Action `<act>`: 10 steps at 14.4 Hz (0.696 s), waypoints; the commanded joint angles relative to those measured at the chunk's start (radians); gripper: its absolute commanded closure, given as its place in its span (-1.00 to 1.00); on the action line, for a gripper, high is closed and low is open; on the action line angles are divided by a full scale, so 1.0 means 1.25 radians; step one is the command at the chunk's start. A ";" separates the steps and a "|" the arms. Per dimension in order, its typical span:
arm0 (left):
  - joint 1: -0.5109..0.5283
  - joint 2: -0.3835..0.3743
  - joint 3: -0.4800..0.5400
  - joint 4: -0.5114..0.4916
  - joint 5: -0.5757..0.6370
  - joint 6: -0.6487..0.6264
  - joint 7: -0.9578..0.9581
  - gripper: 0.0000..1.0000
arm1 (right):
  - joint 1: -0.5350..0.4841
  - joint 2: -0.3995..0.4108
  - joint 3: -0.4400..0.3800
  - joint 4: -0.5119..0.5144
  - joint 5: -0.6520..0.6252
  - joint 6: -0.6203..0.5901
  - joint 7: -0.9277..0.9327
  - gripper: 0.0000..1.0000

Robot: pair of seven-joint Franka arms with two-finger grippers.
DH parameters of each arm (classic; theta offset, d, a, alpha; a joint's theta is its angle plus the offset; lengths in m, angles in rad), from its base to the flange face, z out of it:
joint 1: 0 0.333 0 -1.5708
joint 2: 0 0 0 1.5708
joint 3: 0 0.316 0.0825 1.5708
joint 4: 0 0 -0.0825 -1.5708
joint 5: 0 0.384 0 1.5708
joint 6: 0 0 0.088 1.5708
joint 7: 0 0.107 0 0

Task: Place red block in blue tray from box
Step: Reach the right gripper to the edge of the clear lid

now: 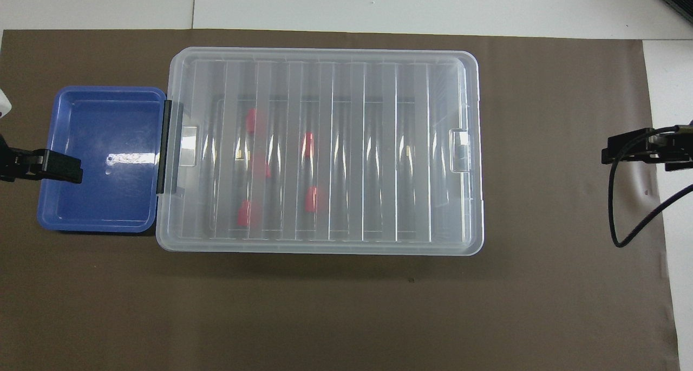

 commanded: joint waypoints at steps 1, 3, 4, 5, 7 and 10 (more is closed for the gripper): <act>-0.003 -0.024 0.005 -0.028 -0.011 0.021 -0.023 -1.00 | -0.008 -0.014 0.007 -0.019 0.011 0.016 0.001 -1.00; -0.014 -0.026 0.003 -0.030 -0.010 0.012 -0.029 -1.00 | -0.008 -0.014 0.007 -0.019 0.011 0.014 0.002 -1.00; -0.017 -0.026 0.001 -0.030 -0.010 0.012 -0.027 -1.00 | -0.008 -0.014 0.009 -0.022 0.011 0.018 0.003 -1.00; -0.017 -0.026 0.000 -0.030 -0.010 0.012 -0.032 -1.00 | -0.006 -0.019 0.009 -0.041 0.012 0.028 0.008 -1.00; -0.016 -0.025 0.001 -0.029 -0.010 0.012 -0.031 -1.00 | 0.032 -0.025 0.009 -0.095 0.012 0.130 0.038 -1.00; -0.012 -0.025 0.001 -0.029 -0.010 0.012 -0.024 -1.00 | 0.085 0.026 0.010 -0.100 0.013 0.226 0.083 -1.00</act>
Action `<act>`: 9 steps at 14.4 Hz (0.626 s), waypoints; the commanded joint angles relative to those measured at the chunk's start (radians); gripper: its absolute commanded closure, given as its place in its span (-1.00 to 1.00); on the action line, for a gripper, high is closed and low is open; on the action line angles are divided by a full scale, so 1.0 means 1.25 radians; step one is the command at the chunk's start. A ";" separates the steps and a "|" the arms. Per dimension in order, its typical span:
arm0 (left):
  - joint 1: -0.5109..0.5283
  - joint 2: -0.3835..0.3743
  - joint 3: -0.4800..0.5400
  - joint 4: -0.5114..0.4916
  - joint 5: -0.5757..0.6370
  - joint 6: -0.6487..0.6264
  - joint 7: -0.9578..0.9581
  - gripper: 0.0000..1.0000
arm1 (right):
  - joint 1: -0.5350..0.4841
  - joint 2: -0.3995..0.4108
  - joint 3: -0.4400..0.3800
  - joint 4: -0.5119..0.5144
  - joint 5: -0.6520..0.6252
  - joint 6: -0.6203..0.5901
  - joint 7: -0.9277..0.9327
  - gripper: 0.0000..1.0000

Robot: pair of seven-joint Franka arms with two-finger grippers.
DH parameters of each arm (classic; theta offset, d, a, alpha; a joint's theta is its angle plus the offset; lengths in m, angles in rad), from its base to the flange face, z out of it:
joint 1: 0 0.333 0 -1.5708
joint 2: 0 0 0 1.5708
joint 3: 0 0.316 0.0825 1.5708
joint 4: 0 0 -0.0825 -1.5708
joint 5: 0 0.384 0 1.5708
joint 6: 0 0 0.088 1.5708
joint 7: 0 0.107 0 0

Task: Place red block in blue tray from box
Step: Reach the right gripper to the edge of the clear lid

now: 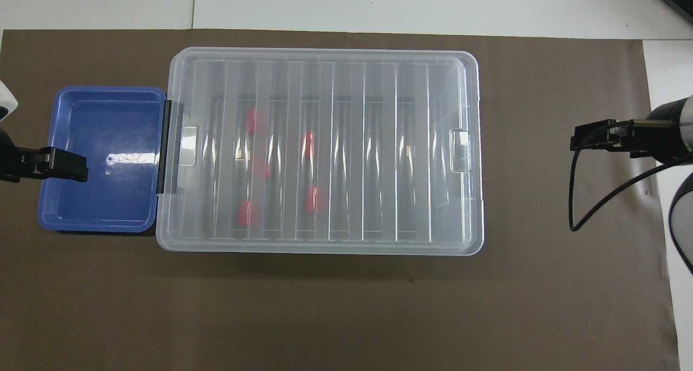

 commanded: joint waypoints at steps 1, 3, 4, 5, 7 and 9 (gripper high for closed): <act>-0.004 -0.024 0.006 -0.029 -0.011 0.017 -0.011 -1.00 | 0.038 0.040 0.007 -0.023 0.007 0.094 0.030 -1.00; -0.005 -0.024 0.006 -0.029 -0.011 0.017 -0.011 -1.00 | 0.076 0.079 0.008 -0.030 0.009 0.148 0.031 -1.00; -0.005 -0.024 0.006 -0.029 -0.011 0.017 -0.010 -1.00 | 0.089 0.095 0.007 -0.041 0.009 0.173 0.031 -1.00; -0.005 -0.024 0.005 -0.030 -0.011 0.019 -0.010 -1.00 | 0.094 0.106 0.007 -0.063 0.009 0.207 0.030 -1.00; -0.007 -0.024 0.005 -0.029 -0.011 0.019 -0.007 -1.00 | 0.102 0.129 0.007 -0.091 0.009 0.266 0.029 -1.00; -0.008 -0.024 0.006 -0.029 -0.011 0.018 -0.006 -1.00 | 0.106 0.152 0.008 -0.093 0.009 0.276 0.022 -1.00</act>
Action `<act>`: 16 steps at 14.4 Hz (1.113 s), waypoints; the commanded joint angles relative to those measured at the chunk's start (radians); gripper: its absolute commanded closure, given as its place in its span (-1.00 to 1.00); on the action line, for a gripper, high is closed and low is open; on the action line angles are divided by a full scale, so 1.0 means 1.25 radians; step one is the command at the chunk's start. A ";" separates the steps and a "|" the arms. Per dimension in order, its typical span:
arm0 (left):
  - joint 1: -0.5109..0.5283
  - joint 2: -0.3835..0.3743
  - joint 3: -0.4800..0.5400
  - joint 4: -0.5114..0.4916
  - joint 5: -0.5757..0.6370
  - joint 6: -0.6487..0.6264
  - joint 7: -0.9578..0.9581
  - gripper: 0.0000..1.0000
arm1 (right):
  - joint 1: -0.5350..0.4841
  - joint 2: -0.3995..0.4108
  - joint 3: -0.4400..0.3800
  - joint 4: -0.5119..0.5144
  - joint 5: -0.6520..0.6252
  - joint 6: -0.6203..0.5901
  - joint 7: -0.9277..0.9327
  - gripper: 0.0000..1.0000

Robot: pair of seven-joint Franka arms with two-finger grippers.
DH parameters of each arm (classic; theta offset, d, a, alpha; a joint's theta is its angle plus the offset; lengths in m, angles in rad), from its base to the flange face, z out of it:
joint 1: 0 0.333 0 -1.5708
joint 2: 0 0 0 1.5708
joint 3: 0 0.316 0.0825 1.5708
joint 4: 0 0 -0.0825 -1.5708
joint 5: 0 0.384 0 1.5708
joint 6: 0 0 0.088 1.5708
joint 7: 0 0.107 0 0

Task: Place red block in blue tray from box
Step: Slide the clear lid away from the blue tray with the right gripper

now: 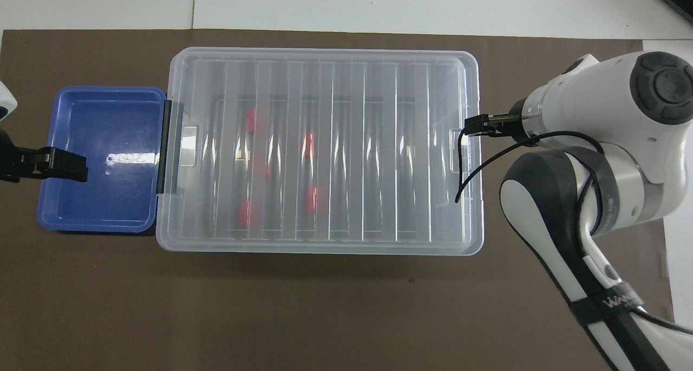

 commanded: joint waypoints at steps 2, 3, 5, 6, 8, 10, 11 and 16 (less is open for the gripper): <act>-0.008 -0.024 0.005 -0.029 -0.011 0.018 -0.004 -1.00 | -0.003 0.006 0.004 -0.022 0.009 0.020 -0.021 -1.00; -0.008 -0.024 0.005 -0.030 -0.011 0.018 -0.004 -1.00 | -0.004 0.006 0.004 -0.030 0.009 0.020 -0.042 -1.00; -0.008 -0.024 0.007 -0.029 -0.011 0.019 -0.004 -1.00 | -0.009 0.006 0.004 -0.040 0.006 0.021 -0.056 -1.00; -0.008 -0.024 0.005 -0.029 -0.011 0.019 -0.004 -1.00 | -0.010 0.007 0.003 -0.041 0.002 0.021 -0.054 -1.00; -0.008 -0.024 0.005 -0.029 -0.011 0.019 -0.004 -1.00 | -0.012 0.010 0.002 -0.041 -0.007 0.020 -0.054 -1.00; -0.008 -0.024 0.005 -0.029 -0.011 0.021 -0.004 -1.00 | -0.021 0.010 0.001 -0.038 -0.046 0.014 -0.054 -1.00; -0.008 -0.024 0.007 -0.029 -0.011 0.020 -0.004 -1.00 | -0.029 0.010 0.001 -0.035 -0.075 0.007 -0.056 -1.00; -0.007 -0.024 0.005 -0.028 -0.011 0.020 -0.004 -1.00 | -0.070 0.012 -0.001 -0.029 -0.097 -0.015 -0.056 -1.00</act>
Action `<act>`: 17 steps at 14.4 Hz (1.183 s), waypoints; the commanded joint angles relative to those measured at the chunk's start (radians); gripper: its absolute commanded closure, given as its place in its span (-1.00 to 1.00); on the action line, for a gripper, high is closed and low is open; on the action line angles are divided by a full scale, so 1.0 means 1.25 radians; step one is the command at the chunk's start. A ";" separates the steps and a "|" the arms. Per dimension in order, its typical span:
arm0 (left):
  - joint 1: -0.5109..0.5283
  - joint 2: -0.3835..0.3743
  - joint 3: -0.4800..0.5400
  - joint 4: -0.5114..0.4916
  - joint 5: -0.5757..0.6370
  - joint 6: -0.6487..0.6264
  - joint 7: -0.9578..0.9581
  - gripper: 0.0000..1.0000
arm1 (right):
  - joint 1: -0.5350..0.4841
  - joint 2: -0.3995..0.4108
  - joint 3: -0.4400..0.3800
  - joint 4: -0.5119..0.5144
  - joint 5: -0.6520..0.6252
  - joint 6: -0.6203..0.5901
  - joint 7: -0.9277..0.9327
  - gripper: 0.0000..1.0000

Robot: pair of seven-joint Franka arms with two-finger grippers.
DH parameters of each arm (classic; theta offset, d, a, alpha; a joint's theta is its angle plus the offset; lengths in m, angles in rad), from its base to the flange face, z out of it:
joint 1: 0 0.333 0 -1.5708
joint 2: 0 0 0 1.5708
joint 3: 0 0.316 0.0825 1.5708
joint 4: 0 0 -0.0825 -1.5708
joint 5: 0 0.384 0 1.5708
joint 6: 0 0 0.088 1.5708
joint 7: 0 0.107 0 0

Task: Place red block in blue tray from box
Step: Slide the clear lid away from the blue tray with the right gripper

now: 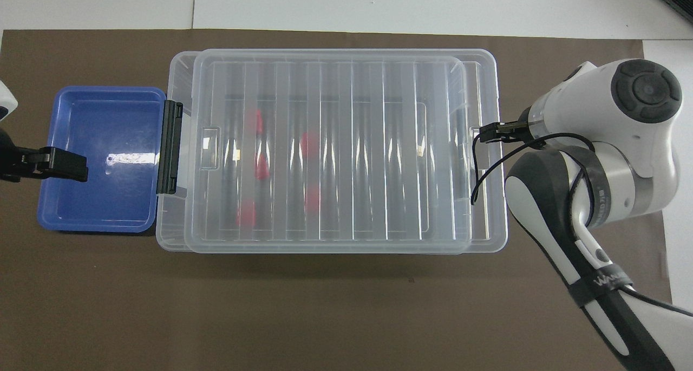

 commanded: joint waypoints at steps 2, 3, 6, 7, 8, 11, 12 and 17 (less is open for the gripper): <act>-0.009 -0.023 0.003 -0.027 -0.011 0.019 -0.007 -1.00 | -0.037 -0.003 0.001 0.002 -0.054 -0.034 -0.018 -1.00; -0.009 -0.024 0.003 -0.028 -0.011 0.019 -0.011 -1.00 | -0.042 -0.004 0.001 0.002 -0.073 -0.039 -0.018 -1.00; -0.009 -0.024 0.002 -0.029 -0.011 0.017 -0.008 -1.00 | -0.067 -0.005 0.001 0.010 -0.078 -0.051 -0.019 -1.00; -0.008 -0.024 0.002 -0.030 -0.011 0.017 -0.003 -1.00 | -0.078 -0.008 0.001 0.011 -0.078 -0.057 -0.018 -1.00; -0.009 -0.024 0.002 -0.030 -0.011 0.017 -0.004 -1.00 | -0.086 -0.009 0.001 0.013 -0.078 -0.066 -0.018 -1.00; -0.016 -0.024 0.001 -0.029 -0.011 0.019 -0.010 -1.00 | -0.110 -0.014 0.001 0.015 -0.079 -0.077 -0.018 -1.00; -0.020 -0.024 0.001 -0.028 -0.011 0.021 -0.010 -1.00 | -0.117 -0.015 0.000 0.016 -0.079 -0.078 -0.018 -1.00; -0.021 -0.019 0.001 -0.022 -0.012 0.030 -0.013 -1.00 | -0.145 -0.019 -0.002 0.016 -0.079 -0.095 -0.018 -1.00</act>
